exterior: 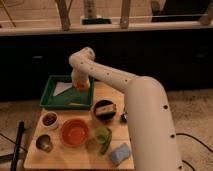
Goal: Place apple in tray
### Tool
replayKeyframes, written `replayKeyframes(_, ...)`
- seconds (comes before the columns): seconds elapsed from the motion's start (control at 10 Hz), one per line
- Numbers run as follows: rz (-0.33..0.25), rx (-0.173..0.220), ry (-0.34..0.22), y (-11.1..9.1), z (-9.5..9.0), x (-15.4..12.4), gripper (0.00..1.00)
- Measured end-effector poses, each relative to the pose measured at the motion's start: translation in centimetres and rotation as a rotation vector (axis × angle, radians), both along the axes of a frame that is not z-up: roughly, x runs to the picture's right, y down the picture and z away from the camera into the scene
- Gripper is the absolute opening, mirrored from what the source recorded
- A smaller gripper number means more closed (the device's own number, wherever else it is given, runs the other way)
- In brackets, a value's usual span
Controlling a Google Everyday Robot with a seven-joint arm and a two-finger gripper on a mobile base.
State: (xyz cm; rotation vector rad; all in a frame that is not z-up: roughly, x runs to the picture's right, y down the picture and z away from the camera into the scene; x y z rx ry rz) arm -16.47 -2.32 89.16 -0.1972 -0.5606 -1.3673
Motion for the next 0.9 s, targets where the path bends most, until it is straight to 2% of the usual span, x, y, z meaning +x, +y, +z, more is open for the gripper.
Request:
replayKeyframes(0.6, -0.023, -0.046, -0.025, 1.2, 2.0, -1.6, 0.00)
replayKeyframes(0.9, -0.031, -0.086, -0.027, 1.9, 3.6, -1.9, 0.00)
